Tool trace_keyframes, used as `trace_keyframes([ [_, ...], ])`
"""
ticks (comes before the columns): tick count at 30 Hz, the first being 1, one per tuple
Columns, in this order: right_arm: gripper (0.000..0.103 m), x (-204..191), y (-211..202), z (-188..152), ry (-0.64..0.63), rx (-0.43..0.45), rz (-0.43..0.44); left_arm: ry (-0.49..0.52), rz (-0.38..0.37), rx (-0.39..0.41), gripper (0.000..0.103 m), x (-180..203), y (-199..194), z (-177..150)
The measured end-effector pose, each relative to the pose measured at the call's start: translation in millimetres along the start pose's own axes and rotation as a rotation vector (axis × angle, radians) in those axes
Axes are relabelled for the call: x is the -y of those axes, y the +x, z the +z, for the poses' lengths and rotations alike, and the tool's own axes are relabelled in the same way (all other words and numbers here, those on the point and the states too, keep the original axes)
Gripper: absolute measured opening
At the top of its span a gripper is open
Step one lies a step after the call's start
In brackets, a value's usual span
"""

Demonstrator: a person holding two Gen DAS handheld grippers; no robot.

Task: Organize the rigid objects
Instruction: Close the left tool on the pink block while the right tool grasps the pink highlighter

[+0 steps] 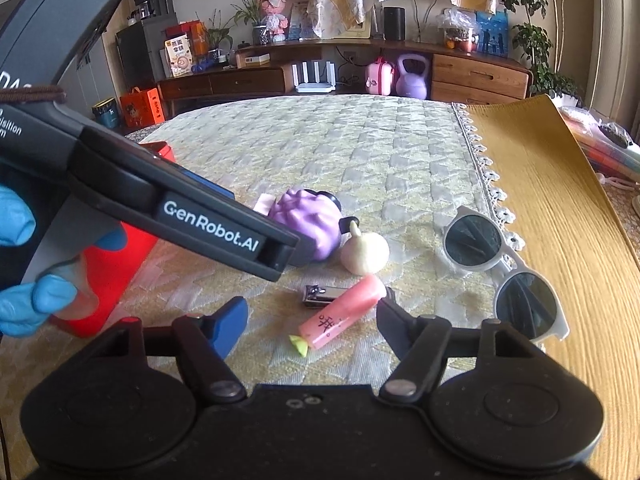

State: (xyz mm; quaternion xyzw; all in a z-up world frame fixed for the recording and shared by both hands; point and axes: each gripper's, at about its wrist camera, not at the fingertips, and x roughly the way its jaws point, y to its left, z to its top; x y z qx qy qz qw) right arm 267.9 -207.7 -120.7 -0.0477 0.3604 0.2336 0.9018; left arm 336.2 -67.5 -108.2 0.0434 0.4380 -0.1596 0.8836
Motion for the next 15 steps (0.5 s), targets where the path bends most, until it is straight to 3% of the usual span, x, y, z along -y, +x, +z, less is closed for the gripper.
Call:
trace_keyframes([
  [3, 0.062, 1.8, 2.3, -1.4, 0.008, -0.005, -0.005, -0.003, -0.013, -0.008, 0.083, 1.5, 3.2, 1.6],
  [7, 0.054, 2.9, 3.5, -2.4, 0.011, -0.003, -0.024, -0.006, -0.032, -0.027, 0.064, 4.0, 4.9, -0.6],
  [11, 0.043, 5.8, 2.3, -2.8, 0.023, 0.002, -0.040, 0.002, -0.024, -0.029, 0.054, 6.7, 4.2, -5.5],
  [15, 0.034, 7.6, 1.0, -2.9, 0.028, 0.003, -0.055, -0.010, -0.005, -0.039, 0.034, 7.1, 2.8, -8.7],
])
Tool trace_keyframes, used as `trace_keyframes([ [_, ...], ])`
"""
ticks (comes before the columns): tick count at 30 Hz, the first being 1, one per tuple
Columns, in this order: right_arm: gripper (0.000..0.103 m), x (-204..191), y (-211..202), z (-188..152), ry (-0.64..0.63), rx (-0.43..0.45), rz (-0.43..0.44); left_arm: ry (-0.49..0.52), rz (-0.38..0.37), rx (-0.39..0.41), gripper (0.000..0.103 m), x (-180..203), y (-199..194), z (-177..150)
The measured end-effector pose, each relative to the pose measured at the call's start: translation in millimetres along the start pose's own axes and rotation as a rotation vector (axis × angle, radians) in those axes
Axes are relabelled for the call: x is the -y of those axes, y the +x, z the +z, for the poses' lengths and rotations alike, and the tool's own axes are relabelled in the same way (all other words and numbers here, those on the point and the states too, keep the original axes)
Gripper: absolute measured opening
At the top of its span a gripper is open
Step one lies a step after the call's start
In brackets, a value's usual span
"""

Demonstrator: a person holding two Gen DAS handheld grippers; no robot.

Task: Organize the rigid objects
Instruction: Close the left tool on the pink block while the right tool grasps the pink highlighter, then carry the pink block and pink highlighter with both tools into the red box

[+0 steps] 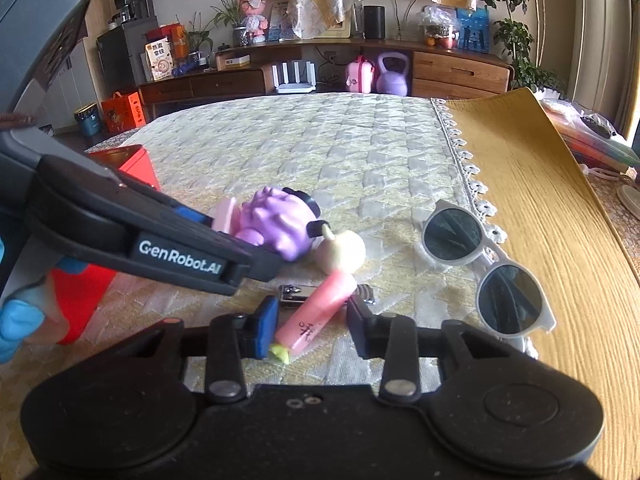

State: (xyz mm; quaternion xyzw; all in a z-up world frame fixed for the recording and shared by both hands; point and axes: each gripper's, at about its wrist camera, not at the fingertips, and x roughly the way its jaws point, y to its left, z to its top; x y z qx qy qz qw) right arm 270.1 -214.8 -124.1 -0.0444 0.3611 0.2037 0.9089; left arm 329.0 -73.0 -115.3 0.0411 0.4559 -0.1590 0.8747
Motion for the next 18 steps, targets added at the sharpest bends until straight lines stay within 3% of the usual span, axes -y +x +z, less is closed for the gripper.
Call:
trace_keyframes([
  [7, 0.016, 5.9, -2.5, -1.0, 0.024, -0.001, -0.029, -0.048, 0.024, 0.024, 0.021, -5.6, -9.8, -8.3],
  [12, 0.015, 8.4, -8.6, -6.5, 0.042, 0.002, -0.055, -0.061, 0.080, 0.039, 0.010, -5.8, -18.3, -14.1],
  [18, 0.015, 9.5, -22.9, -14.9, 0.074, 0.010, -0.058, -0.086, 0.117, 0.062, 0.010, -5.1, -32.3, -22.2],
])
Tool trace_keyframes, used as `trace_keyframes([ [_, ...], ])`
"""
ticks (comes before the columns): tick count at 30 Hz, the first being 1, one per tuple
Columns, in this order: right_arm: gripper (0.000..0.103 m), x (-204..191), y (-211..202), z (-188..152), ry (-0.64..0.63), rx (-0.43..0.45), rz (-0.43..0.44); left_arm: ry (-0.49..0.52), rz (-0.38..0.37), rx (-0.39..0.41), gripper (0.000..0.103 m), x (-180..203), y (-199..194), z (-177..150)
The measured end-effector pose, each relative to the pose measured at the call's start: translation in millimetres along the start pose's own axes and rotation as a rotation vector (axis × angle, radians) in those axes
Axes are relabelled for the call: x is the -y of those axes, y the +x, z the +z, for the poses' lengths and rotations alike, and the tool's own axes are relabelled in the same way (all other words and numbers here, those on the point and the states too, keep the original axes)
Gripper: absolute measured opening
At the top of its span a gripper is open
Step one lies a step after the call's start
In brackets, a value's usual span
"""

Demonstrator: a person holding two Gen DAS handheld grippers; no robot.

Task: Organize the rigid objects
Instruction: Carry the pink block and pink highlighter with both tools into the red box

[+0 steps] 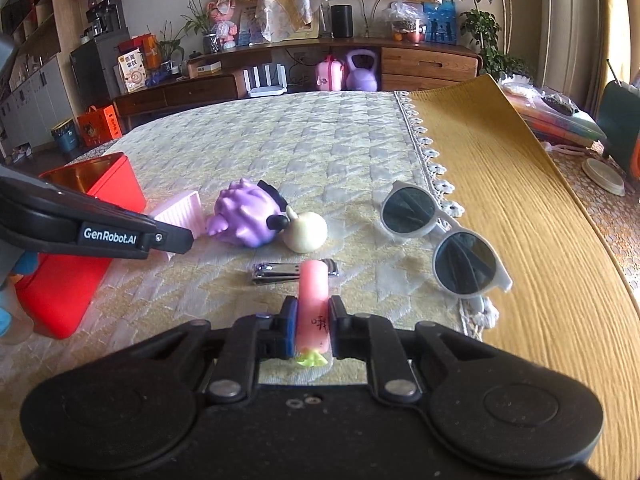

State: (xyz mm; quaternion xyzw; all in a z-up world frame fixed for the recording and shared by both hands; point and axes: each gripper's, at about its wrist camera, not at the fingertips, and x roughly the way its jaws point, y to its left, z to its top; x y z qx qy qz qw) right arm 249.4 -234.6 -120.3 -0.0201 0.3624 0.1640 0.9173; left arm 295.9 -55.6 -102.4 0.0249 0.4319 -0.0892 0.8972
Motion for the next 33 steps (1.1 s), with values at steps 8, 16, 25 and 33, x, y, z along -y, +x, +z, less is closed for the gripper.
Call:
trace_keyframes([
  [8, 0.015, -9.7, -33.8, 1.4, 0.011, 0.039, 0.039, -0.052, -0.037, 0.023, 0.010, -4.2, -32.0, -11.1],
  [16, 0.015, -30.5, -66.9, 8.7, -0.002, 0.084, 0.097, -0.076, -0.066, 0.042, 0.010, -6.6, -73.6, -26.2],
  [25, 0.015, -63.8, -90.7, 19.2, -0.045, 0.120, 0.155, -0.123, -0.055, 0.073, 0.010, -29.2, -114.6, -41.9],
  [33, 0.015, -90.1, -95.4, 24.2, -0.080, 0.123, 0.181, -0.198, -0.042, 0.102, 0.010, -69.3, -142.4, -59.6],
])
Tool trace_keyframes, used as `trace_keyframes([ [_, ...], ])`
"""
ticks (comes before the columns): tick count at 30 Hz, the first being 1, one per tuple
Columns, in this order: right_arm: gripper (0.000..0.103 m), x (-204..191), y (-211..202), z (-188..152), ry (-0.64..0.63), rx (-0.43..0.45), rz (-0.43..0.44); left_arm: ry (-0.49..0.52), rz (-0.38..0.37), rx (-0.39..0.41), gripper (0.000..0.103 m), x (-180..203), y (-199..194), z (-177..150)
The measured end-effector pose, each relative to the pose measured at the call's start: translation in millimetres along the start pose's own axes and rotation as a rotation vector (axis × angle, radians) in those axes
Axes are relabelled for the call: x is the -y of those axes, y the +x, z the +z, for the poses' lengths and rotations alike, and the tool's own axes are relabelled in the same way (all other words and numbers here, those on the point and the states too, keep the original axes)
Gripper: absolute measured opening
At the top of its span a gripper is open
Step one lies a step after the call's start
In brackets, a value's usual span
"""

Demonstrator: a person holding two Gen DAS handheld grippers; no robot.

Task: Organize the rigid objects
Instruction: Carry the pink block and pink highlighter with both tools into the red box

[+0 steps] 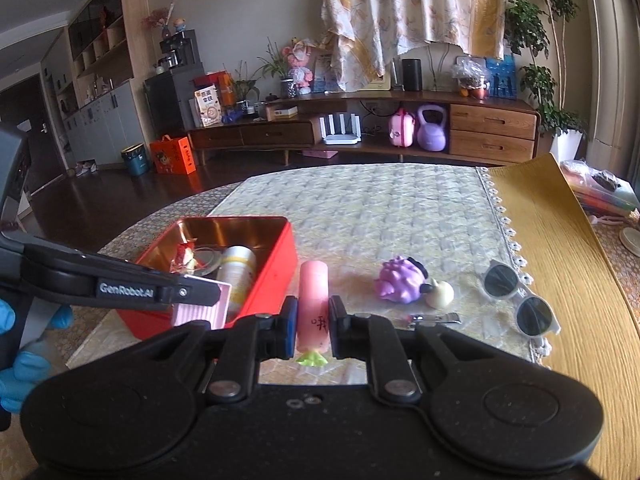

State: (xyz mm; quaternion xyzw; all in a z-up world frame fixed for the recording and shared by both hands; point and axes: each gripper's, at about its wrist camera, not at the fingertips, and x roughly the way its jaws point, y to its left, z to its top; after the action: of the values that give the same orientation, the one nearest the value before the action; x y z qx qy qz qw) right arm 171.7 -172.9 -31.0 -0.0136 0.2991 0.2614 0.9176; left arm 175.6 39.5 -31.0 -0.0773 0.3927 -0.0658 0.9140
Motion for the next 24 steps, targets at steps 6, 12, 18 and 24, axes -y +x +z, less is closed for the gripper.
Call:
trace_keyframes([
  [6, 0.015, -22.4, 10.9, 6.5, -0.028, -0.011, 0.033, -0.056, 0.043, 0.031, 0.010, -34.7, -17.2, 7.9],
  [12, 0.015, -38.9, 32.5, 16.4, -0.035, -0.035, 0.067, -0.094, 0.093, 0.037, 0.010, -64.6, -17.0, 13.7],
  [18, 0.015, -57.8, 56.3, 22.2, -0.053, -0.069, 0.104, -0.116, 0.145, 0.024, 0.010, -90.3, -8.3, 15.9],
  [24, 0.015, -81.4, 85.3, 17.7, -0.113, -0.118, 0.108, -0.119, 0.202, -0.004, 0.010, -107.5, -0.6, 14.4],
])
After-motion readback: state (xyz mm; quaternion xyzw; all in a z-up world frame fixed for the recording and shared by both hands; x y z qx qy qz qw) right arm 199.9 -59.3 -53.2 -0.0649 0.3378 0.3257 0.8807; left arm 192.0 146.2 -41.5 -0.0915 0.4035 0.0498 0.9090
